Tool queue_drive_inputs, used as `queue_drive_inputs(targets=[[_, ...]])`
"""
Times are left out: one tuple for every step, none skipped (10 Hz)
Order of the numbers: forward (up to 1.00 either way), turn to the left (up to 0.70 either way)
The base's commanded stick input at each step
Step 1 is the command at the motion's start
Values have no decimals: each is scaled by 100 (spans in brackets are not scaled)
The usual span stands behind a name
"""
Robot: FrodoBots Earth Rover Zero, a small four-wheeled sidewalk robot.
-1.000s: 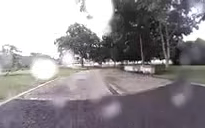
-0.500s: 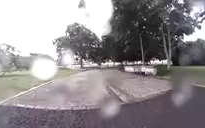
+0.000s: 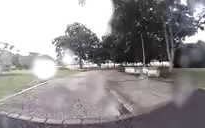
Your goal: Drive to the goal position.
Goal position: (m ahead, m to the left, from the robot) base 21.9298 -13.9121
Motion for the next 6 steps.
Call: queue_drive_inputs(targets=[[70, 0], [70, 0], [70, 0], [70, 0], [70, 0], [70, 0]])
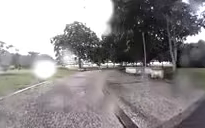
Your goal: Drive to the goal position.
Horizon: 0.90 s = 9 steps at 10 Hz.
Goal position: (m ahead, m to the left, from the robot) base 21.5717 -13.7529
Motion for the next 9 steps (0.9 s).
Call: queue_drive_inputs(targets=[[70, 0], [70, 0], [70, 0], [70, 0], [70, 0], [70, 0], [70, 0], [70, 0], [70, 0]])
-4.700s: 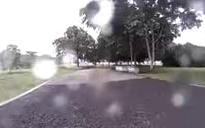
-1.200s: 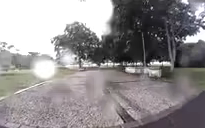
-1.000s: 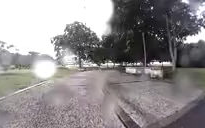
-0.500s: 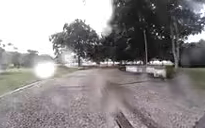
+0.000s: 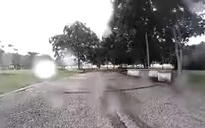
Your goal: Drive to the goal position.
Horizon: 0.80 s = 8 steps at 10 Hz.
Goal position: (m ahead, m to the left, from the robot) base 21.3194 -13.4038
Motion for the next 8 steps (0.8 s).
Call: queue_drive_inputs(targets=[[70, 0], [70, 0], [70, 0], [70, 0], [70, 0], [70, 0], [70, 0], [70, 0]])
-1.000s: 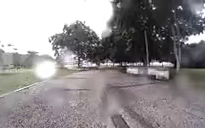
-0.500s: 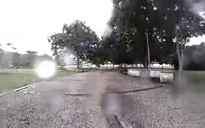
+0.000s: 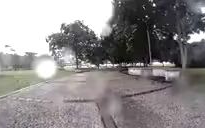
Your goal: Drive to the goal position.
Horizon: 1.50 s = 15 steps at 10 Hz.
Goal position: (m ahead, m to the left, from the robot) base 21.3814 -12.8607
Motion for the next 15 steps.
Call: queue_drive_inputs(targets=[[70, 0], [70, 0], [70, 0], [70, 0], [70, 0], [70, 0], [70, 0], [70, 0], [70, 0], [70, 0], [70, 0], [70, 0], [70, 0], [70, 0], [70, 0]])
